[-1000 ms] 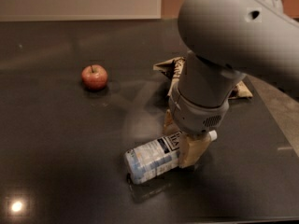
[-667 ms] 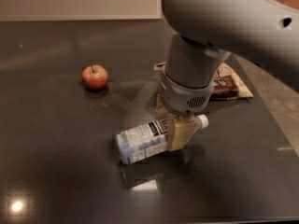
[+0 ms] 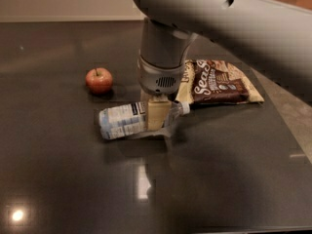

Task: Move blue plastic bottle near apple

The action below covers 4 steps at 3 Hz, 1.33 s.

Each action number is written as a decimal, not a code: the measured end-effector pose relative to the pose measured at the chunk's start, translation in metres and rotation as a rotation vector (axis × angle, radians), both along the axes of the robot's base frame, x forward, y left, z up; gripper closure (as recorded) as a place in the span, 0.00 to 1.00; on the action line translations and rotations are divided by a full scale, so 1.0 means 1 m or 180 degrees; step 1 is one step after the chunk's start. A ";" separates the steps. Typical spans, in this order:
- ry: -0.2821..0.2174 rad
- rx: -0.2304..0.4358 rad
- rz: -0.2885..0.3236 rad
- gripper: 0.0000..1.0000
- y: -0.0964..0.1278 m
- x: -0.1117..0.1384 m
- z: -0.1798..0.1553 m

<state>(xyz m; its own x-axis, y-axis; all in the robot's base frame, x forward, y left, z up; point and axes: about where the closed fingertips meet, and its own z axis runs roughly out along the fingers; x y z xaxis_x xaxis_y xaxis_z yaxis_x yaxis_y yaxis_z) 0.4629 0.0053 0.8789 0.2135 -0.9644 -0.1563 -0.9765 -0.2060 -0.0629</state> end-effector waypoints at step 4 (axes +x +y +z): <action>0.0006 0.0083 -0.0219 0.83 0.077 0.073 -0.019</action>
Offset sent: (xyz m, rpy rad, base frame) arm 0.0686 0.0752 -0.0197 0.0248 0.0225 -0.0776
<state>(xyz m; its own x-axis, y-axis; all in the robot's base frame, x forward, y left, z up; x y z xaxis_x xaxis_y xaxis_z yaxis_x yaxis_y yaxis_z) 0.5357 0.0825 0.8601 0.1465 -0.9723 -0.1819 -0.9884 -0.1367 -0.0656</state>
